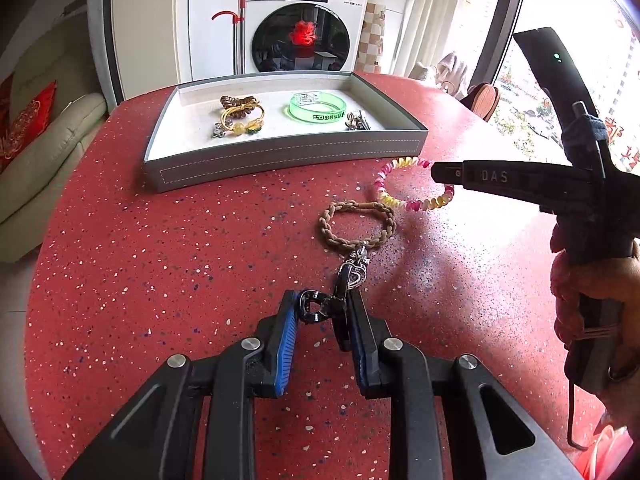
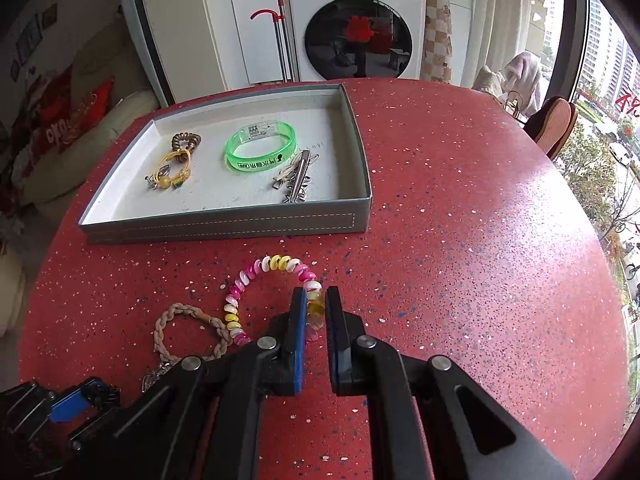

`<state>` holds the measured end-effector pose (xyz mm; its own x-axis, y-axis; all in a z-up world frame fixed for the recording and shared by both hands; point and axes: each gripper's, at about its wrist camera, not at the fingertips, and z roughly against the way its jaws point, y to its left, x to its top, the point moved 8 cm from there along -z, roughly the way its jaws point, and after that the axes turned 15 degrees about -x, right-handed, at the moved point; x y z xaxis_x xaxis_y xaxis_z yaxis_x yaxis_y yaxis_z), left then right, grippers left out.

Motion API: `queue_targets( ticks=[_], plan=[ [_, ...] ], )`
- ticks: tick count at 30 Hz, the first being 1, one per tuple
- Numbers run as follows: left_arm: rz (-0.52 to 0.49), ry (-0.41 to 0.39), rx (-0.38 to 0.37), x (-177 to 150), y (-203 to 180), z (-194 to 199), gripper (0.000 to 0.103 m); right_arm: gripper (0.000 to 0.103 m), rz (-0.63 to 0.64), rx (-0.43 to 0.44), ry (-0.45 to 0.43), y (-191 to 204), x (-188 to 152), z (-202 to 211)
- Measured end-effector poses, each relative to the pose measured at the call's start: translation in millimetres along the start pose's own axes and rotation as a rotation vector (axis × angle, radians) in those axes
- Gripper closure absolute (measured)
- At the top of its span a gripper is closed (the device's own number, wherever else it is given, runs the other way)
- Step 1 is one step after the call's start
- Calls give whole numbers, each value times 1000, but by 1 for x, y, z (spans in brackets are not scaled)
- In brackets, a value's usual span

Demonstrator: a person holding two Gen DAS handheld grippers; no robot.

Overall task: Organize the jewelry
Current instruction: 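Lift the black claw clip with the left gripper while the right grasps the beaded bracelet, then lower the claw clip and beaded bracelet into the tray and open both grippers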

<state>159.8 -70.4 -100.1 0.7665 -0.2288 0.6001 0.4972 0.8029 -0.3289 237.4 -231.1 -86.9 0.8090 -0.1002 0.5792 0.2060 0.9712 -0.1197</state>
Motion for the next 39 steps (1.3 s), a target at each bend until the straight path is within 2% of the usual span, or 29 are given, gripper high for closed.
queue_targets(
  ticks=[15, 24, 31, 39],
  plan=[
    [15, -83, 23, 37, 34, 23, 60, 93, -20, 20, -19, -2, 1, 27],
    [6, -158, 41, 84, 58, 37, 60, 93, -5, 45, -63, 13, 37, 44],
    [10, -193, 60, 132, 81, 29, 60, 93, -1, 71, -64, 35, 75, 32],
    [13, -144, 72, 155, 101, -3, 60, 93, -4, 103, -20, 57, 99, -2]
  ],
)
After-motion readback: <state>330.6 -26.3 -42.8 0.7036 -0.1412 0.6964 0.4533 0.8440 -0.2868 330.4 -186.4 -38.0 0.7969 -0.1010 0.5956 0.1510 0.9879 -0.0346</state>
